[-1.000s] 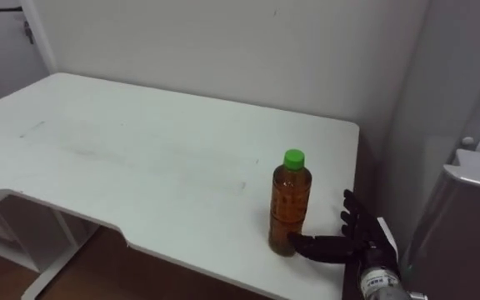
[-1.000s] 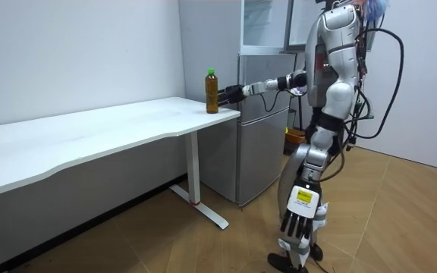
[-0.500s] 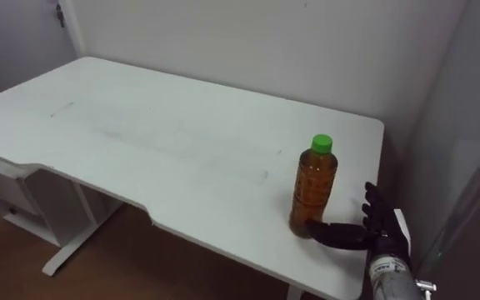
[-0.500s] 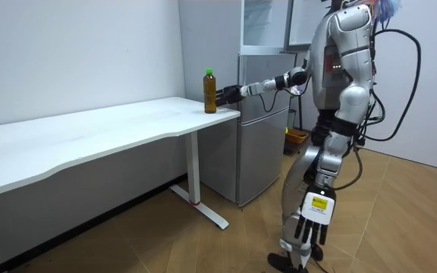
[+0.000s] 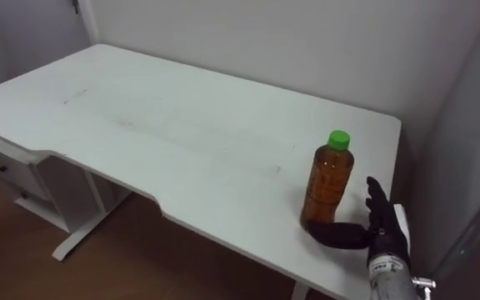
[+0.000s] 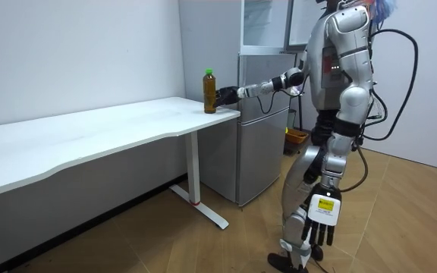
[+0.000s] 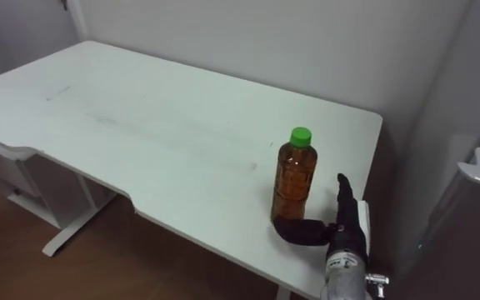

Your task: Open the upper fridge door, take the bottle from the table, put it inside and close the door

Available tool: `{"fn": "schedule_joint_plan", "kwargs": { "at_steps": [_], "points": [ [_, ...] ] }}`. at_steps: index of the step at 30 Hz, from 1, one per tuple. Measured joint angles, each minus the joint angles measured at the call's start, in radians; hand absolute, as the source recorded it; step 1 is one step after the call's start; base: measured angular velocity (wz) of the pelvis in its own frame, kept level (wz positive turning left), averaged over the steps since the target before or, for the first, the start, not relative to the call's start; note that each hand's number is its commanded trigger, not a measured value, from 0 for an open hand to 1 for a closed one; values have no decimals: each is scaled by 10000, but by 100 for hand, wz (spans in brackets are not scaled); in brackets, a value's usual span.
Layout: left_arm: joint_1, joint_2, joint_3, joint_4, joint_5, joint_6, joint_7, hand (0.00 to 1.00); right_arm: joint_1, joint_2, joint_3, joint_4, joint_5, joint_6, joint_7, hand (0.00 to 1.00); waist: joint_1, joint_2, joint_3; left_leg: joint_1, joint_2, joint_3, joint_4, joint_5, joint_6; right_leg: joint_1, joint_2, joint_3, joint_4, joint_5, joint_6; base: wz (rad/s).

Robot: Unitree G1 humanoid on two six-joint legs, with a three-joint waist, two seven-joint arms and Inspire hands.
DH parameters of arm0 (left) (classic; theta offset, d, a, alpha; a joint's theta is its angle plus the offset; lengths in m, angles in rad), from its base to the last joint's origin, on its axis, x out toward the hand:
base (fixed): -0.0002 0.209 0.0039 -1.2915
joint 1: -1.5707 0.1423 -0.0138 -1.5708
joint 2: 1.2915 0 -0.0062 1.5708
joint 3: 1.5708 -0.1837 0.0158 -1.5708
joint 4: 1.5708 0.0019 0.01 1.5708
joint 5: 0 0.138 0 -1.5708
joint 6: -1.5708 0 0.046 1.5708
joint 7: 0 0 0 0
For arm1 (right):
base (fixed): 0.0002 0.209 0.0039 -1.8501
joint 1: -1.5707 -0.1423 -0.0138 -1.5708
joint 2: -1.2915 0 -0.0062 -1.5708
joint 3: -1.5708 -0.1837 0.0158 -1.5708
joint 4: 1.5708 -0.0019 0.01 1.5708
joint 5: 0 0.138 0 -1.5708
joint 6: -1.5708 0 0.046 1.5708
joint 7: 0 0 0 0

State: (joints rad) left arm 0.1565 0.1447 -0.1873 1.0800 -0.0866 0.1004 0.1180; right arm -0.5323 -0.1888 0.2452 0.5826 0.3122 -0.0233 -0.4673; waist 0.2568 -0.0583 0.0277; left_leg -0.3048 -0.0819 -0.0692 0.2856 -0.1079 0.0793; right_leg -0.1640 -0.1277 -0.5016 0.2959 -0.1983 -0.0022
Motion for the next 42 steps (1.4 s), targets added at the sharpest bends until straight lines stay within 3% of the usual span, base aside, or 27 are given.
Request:
{"fn": "schedule_joint_plan", "kwargs": {
  "at_steps": [6,13,19,23,24,25,28,34,42],
  "points": [
    [-198,29,-29,24,-44,-204,35,0,-8,-26,401,-489,-2,-72,2,0,263,-64,-5,-2,-13,-49,-26,8,-11,-10,-7,-60,-18,-6,-1,2],
    [-285,63,-47,19,-369,-304,88,0,-17,-26,464,-526,4,-119,-13,0,251,-114,-3,-8,-50,-199,-28,6,-14,72,-8,-146,-30,-8,4,6],
    [-243,318,-219,17,-393,-385,87,0,-21,-29,450,-526,243,-163,-103,0,254,-106,2,-13,-52,-242,-2,12,-28,118,35,-177,-43,-4,-2,2],
    [-123,334,-219,5,-396,-385,88,0,-20,-28,451,-520,652,-201,-107,0,252,-61,32,-6,-52,-242,2,14,-27,125,6,-190,-42,-2,-4,0],
    [-99,334,-220,2,-396,-385,88,0,-20,-28,451,-515,752,-202,-115,56,251,-53,38,-4,-52,-242,4,14,-27,128,6,-192,-42,-2,-3,0],
    [-64,334,-236,3,-401,-366,87,0,-20,-28,452,-484,924,-205,-144,100,251,-31,52,-5,-52,-244,12,14,-27,134,7,-200,-42,-1,-4,0],
    [-29,322,-359,-2,-396,-349,87,0,-21,-28,461,-137,1342,-249,-95,100,262,15,79,-11,-52,-251,46,15,-28,144,-3,-215,-13,-2,-4,0],
    [-27,323,-579,-12,-401,-245,88,0,-76,-229,199,279,2455,-739,-6,100,228,23,81,-35,-62,-251,59,15,-27,123,-21,-234,-15,-7,-6,0],
    [-5,322,-555,-2,-398,-189,72,0,-84,-308,-280,426,3261,-812,168,100,243,36,77,-48,-65,-213,62,14,-23,98,-17,-216,-70,-16,9,0]
  ]
}}
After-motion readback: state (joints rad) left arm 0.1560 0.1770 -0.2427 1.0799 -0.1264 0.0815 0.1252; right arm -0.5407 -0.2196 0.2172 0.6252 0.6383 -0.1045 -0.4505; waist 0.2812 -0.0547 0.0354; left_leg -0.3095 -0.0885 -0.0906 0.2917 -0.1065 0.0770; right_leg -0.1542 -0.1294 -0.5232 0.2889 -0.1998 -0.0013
